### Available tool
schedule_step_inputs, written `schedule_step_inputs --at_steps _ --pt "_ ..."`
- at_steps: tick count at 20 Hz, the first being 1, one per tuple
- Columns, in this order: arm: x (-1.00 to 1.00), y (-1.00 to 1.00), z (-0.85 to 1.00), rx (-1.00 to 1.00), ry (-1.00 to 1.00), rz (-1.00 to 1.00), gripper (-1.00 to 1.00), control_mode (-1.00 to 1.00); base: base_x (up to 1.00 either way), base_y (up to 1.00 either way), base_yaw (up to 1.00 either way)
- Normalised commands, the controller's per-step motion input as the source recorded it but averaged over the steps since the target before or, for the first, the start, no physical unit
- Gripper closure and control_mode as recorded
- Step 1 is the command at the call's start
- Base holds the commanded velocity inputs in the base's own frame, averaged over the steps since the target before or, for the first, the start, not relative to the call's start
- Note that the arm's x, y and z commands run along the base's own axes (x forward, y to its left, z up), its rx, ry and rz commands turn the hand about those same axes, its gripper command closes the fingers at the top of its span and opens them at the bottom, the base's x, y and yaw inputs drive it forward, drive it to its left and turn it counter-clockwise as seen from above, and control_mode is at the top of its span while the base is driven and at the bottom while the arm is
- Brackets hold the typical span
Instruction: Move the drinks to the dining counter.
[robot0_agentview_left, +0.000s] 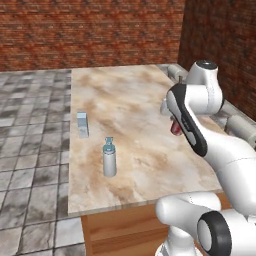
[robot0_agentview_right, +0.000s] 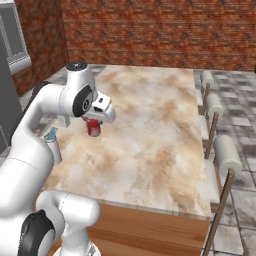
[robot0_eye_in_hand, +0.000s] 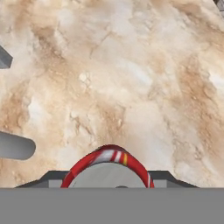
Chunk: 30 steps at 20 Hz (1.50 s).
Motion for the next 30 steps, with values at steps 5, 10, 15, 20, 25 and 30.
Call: schedule_step_inputs --at_steps 5,10,15,20,25,30 --pt "0.00 0.00 -0.17 0.00 0.02 0.08 1.00 -1.00 0.00 0.00 0.00" --pt "0.00 0.00 -0.22 -0.01 0.00 0.06 1.00 -1.00 0.00 0.00 0.00" --pt "0.00 -0.01 -0.23 -0.02 0.00 0.04 1.00 -1.00 0.00 0.00 0.00" --pt "0.00 -0.09 -0.10 -0.01 0.00 0.00 1.00 -1.00 0.00 0.00 0.00" --pt "0.00 -0.04 -0.17 -0.05 0.00 0.00 1.00 -1.00 0.00 0.00 0.00" --pt "0.00 0.00 -0.19 -0.05 0.00 0.00 1.00 -1.00 0.00 0.00 0.00"
